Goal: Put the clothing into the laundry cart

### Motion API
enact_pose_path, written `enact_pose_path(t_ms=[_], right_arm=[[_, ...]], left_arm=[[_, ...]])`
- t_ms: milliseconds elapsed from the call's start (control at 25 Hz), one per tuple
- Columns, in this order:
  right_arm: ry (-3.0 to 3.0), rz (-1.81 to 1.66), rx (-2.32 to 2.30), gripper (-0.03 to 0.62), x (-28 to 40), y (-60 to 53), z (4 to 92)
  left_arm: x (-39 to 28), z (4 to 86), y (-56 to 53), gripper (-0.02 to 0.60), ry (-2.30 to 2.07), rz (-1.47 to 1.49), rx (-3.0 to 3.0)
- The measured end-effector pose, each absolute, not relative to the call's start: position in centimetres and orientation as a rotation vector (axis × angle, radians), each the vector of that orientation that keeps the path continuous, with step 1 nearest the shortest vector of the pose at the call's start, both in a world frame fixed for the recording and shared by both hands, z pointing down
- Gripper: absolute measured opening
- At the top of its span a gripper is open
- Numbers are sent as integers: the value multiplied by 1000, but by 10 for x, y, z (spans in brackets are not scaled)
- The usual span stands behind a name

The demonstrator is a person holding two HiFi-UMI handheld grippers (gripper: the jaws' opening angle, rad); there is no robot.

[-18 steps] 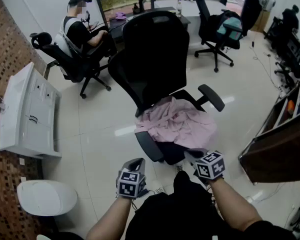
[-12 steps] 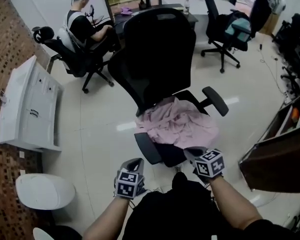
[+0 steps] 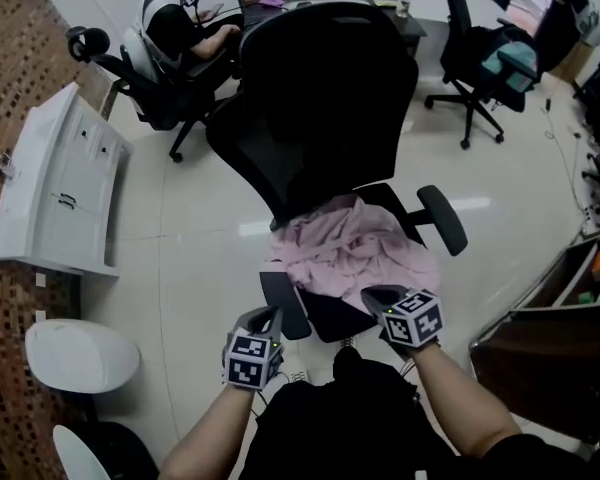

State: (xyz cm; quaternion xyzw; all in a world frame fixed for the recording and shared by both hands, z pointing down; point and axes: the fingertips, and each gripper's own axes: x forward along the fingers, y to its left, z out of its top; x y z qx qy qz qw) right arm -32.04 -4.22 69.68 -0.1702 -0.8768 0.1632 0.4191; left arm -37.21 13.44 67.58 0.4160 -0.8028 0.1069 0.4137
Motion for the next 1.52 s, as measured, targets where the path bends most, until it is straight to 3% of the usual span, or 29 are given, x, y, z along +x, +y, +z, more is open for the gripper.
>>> enact_pose_path(t_ms=[240, 280, 360, 400, 480, 520, 680, 1520], right_arm=[[-2212, 335, -482, 18, -364, -66, 724], [-2210, 314, -499, 71, -371, -68, 730], [-2199, 250, -534, 237, -383, -66, 744], [-2198, 205, -546, 272, -390, -65, 750], [-2196, 95, -562, 427, -402, -62, 765], [-2187, 39, -571, 474, -407, -60, 775], [-2097, -69, -608, 535, -419, -52, 826], [-1874, -129, -595, 571, -486, -45, 1017]], left_arm=[[-392, 693, 120, -2, -2025, 245, 975], [-394, 696, 118, -2, -2025, 237, 963], [-400, 700, 115, -2, -2026, 221, 948], [-402, 701, 115, -2, -2026, 214, 942], [-408, 704, 115, -2, -2027, 197, 930], [-411, 706, 114, -2, -2027, 189, 924], [-420, 723, 112, -2, -2023, 157, 895], [-478, 837, 53, -2, -1991, 81, 881]])
